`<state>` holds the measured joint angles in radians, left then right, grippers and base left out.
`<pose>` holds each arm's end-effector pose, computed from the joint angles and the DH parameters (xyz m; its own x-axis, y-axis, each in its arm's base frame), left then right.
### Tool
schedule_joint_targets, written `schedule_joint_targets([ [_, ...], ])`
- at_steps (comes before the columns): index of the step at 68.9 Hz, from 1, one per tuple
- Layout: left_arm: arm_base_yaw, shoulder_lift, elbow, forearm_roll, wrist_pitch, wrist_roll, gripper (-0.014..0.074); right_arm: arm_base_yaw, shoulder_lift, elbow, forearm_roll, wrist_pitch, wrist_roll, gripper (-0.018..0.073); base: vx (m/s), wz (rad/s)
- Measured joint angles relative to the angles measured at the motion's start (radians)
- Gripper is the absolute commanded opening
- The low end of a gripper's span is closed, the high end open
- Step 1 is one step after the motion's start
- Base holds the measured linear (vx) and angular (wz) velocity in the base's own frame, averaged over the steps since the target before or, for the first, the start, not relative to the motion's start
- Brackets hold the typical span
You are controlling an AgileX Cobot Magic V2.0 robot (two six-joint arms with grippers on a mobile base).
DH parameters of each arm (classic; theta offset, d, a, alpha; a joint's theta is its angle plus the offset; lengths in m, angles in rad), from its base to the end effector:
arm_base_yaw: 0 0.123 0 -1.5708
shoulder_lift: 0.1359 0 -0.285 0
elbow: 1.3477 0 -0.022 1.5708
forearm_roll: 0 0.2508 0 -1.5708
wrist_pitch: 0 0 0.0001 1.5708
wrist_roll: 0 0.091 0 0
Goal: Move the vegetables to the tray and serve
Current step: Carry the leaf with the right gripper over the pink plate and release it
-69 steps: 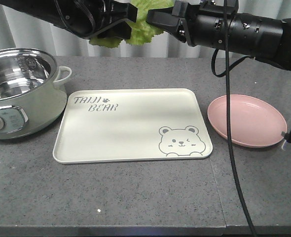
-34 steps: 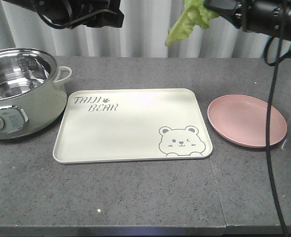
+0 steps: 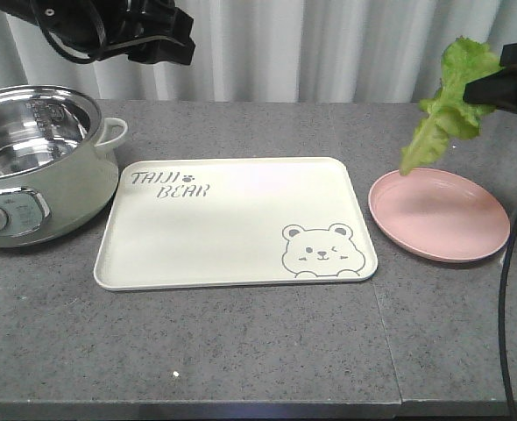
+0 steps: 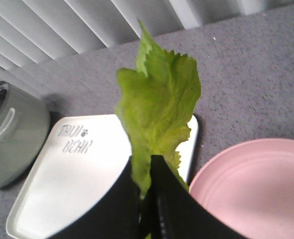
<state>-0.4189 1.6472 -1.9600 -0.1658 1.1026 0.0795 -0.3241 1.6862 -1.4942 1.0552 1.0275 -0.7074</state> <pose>0.3156 -0.1552 0.4617 -0.5843 0.2646 -0.7671 0.5079 0.8566 -0.0914 0.3679 -0.0520 0.3516 -0.6818 0.2516 -0.6869 -0.2629 0.7920 0.5511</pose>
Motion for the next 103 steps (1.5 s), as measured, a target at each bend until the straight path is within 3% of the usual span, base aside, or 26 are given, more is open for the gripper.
schedule_joint_targets([
  [10,0.000,0.000,0.000,0.002,0.000,0.000,0.0449,0.000,0.042,0.009,-0.048,0.012,0.027,-0.0004,0.00,0.00],
  [49,0.000,0.000,0.000,0.016,0.002,0.000,0.0449,0.000,0.255,0.031,-0.078,0.062,0.047,0.0015,0.00,0.00],
  [60,0.000,0.000,0.000,0.017,0.002,0.000,0.0449,0.000,0.256,0.031,-0.107,0.062,0.054,0.0103,0.00,0.00],
  [74,0.000,0.000,0.000,0.017,0.002,0.000,0.0449,0.000,0.256,0.031,-0.140,0.074,0.060,0.0342,0.00,0.00],
  [82,0.000,0.000,0.000,0.017,0.002,0.000,0.0449,0.000,0.256,0.031,-0.172,0.076,0.075,0.0432,0.00,0.00],
  [103,0.000,0.000,0.000,0.017,0.002,0.000,0.0449,0.000,0.256,0.001,-0.294,0.079,0.168,0.0438,0.00,0.00],
])
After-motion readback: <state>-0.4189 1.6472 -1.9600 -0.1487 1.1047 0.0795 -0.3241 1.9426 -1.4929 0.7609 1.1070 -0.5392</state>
